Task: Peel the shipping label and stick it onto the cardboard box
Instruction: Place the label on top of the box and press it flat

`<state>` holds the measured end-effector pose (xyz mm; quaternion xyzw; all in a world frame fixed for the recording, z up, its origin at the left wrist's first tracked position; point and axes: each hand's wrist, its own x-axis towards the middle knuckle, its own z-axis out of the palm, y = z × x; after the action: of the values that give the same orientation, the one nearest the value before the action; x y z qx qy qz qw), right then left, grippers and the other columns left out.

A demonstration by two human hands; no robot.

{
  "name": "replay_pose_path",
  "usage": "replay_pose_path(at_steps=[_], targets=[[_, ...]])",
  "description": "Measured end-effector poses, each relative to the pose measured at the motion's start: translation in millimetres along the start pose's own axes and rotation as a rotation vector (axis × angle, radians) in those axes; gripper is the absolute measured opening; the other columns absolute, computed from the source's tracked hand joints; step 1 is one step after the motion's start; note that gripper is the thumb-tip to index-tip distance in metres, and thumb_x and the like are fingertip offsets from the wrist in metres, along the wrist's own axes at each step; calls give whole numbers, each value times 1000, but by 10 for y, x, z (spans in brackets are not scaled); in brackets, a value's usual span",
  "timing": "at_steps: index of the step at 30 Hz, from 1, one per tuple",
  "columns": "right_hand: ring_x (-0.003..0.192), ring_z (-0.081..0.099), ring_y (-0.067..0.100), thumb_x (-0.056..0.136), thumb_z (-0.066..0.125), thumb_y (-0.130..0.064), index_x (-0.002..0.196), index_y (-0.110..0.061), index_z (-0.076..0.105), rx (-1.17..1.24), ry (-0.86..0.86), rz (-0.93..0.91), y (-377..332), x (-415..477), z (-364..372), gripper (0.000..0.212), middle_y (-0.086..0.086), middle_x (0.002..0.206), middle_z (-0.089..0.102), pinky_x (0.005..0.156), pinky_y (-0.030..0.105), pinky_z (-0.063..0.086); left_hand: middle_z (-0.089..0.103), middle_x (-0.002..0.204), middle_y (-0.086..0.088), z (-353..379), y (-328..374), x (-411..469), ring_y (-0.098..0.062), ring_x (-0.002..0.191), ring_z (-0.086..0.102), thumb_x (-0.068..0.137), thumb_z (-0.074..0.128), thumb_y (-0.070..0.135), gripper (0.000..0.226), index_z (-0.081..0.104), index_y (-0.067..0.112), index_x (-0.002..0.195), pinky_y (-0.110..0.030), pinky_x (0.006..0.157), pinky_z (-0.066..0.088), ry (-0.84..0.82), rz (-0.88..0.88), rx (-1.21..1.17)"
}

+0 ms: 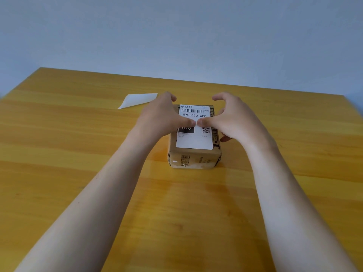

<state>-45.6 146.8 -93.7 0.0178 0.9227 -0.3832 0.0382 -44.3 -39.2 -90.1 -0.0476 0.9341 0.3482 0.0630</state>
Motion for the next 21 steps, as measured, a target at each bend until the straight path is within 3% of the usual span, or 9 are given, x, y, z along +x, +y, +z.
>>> replay_pose_path(at_steps=[4, 8, 12, 16, 21], targets=[[84, 62, 7, 80, 84, -45, 157, -32, 34, 12, -31, 14, 12, -20, 13, 93, -2, 123, 56, 56, 30, 58, 66, 135, -5, 9, -4, -5, -28, 116, 67, 80, 87, 54, 107, 32, 14, 162, -42, 86, 58, -38, -59, -31], [97, 69, 17, 82, 83, -46, 159, -27, 35, 84, -86, 68, 6, -3, 42, 93, -1, 134, 60, 74, 44, 65, 74, 119, -3, 26, -85, 70, -24, 104, 75, 79, 86, 53, 82, 53, 14, 143, -48, 90, 65, -144, -108, -139], [85, 62, 1, 85, 82, -44, 159, -30, 39, 107, -98, 36, 45, 19, 40, 87, -7, 124, 57, 58, 31, 56, 78, 113, 5, 53, -136, 89, -17, 105, 75, 81, 85, 51, 55, 67, 25, 126, -45, 88, 66, -178, -103, -216], [81, 55, -6, 88, 80, -44, 155, -34, 43, 139, -82, 21, 111, 42, 79, 78, -9, 126, 53, 55, 24, 47, 75, 117, 6, 91, -130, 50, -17, 106, 73, 86, 83, 47, 55, 60, 29, 133, -37, 76, 60, -164, -137, -295], [84, 58, -4, 90, 77, -47, 150, -36, 46, 184, -55, 31, 157, 45, 159, 68, -17, 105, 53, 58, 24, 47, 75, 118, 4, 173, -159, 52, -19, 102, 75, 86, 82, 47, 66, 53, 28, 142, -48, 86, 64, -150, -166, -382]])
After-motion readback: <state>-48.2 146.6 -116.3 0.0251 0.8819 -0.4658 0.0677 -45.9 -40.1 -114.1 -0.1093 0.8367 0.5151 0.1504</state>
